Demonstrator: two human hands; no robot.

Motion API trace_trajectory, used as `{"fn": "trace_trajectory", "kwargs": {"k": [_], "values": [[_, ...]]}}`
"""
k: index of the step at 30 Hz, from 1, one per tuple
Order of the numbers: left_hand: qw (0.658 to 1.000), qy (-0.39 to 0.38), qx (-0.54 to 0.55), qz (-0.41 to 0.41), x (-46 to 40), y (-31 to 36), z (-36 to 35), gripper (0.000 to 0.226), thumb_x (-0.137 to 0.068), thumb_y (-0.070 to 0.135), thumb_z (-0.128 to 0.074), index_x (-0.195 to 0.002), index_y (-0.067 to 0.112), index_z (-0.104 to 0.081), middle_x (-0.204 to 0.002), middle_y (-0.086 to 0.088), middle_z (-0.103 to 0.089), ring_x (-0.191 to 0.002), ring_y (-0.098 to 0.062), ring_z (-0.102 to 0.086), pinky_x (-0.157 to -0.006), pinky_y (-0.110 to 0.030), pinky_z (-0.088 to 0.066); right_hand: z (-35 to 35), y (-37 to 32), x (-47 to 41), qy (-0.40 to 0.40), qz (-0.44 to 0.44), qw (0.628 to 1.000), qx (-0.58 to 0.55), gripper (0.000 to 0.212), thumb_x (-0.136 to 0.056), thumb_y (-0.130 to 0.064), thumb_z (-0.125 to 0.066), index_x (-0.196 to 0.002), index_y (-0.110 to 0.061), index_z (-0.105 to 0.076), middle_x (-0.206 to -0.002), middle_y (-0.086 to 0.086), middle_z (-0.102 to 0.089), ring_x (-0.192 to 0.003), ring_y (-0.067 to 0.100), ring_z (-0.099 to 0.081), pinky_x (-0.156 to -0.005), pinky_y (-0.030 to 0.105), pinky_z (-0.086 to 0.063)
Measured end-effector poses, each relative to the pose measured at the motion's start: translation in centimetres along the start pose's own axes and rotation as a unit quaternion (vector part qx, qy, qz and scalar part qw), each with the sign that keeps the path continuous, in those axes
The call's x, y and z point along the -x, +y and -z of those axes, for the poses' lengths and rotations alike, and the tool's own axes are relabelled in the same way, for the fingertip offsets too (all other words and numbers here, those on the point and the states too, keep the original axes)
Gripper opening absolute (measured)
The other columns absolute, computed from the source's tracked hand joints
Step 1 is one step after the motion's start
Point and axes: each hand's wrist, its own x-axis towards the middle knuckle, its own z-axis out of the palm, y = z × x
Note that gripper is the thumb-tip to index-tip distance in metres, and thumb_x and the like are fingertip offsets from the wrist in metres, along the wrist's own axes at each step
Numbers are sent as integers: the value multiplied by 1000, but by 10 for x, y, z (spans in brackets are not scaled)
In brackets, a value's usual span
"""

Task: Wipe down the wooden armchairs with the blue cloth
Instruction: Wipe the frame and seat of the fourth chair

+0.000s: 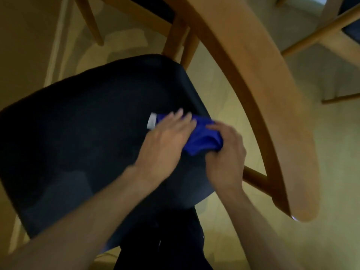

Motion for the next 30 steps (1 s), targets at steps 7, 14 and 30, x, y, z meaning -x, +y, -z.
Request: {"fn": "trace_trajectory", "kwargs": {"k": [7,14,30], "values": [[996,-57,-22,-72,-102,-19,5,32,-90,-2,-48,-112,16,-64,-123,-8,-61,-135,-28,-37,-110,-39,-25,-17,1,-56,9,-17,998,62,62,-85,9,-53,-141,-17,-49,-124,-4,-59,-119,13,-52,-90,3,-28],[993,-84,44,-69,8,-65,23,53,-71,-11,-69,-120,8,-66,-136,-9,-57,-141,-27,-34,-116,-48,-26,-65,-27,48,-53,-30,988,145,74,-84,-5,-65,-150,-25,-37,-139,3,-40,-121,21,-36,-101,27,-38],[995,-24,48,-84,-72,-15,-17,54,-83,-7,-61,-131,18,-59,-144,-3,-50,-145,-25,-25,-119,-37,-13,-14,15,-21,-4,-26,999,46,61,-84,10,-51,-139,-17,-51,-134,3,-57,-124,12,-49,-107,27,-39]]}}
